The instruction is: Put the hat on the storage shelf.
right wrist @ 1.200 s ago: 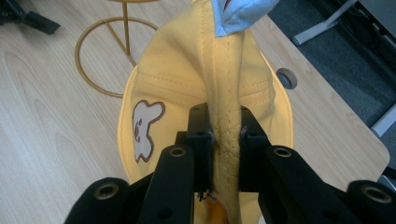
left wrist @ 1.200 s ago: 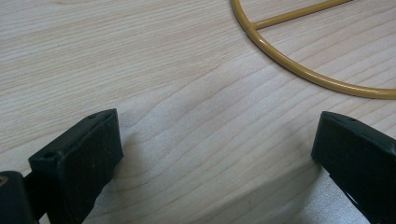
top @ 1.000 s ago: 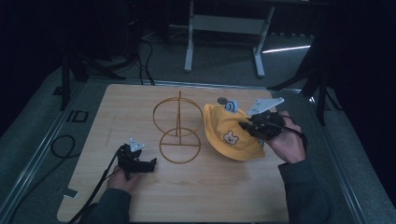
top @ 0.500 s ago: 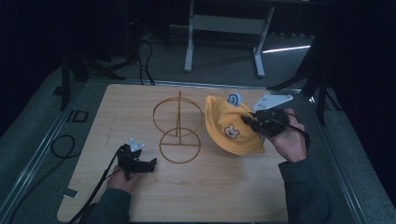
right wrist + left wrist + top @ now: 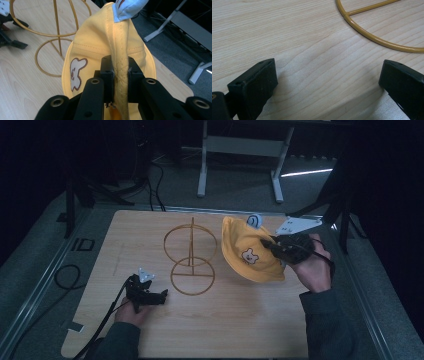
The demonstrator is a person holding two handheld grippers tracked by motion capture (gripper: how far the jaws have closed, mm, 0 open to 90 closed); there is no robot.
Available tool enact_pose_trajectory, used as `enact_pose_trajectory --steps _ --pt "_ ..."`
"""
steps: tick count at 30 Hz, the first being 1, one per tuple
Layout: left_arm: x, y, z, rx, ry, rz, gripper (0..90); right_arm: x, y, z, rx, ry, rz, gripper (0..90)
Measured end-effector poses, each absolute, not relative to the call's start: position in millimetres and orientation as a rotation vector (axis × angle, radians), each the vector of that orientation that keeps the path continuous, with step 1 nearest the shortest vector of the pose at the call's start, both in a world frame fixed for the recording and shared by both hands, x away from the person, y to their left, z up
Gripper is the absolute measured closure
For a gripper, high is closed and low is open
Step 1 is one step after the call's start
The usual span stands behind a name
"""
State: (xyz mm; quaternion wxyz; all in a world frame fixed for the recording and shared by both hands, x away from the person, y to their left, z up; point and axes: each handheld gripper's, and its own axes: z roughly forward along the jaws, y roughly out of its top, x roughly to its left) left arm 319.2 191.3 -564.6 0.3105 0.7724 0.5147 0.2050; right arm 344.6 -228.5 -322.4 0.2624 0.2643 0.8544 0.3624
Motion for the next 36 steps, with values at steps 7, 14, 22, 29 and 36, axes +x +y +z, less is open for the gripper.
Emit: enact_pose_trajectory --steps 7,14,22,29,36 --pt "319.3 191.4 -564.6 2.040 1.359 0.542 1.9 344.0 -229.2 -318.4 0.719 2.283 1.022 79.7" --pt "319.3 191.4 -564.6 2.040 1.359 0.542 1.9 343.5 -225.2 -313.8 0.709 2.255 1.061 79.7" --pt "319.3 191.4 -564.6 2.040 1.359 0.542 1.9 342.2 -223.1 -308.0 0.694 2.239 1.110 79.7" --pt "319.3 191.4 -564.6 2.041 1.359 0.542 1.9 343.4 -222.6 -305.6 0.670 2.234 1.184 79.7" --pt "319.3 191.4 -564.6 2.040 1.359 0.542 1.9 346.0 -218.2 -305.5 0.667 2.236 1.222 79.8"
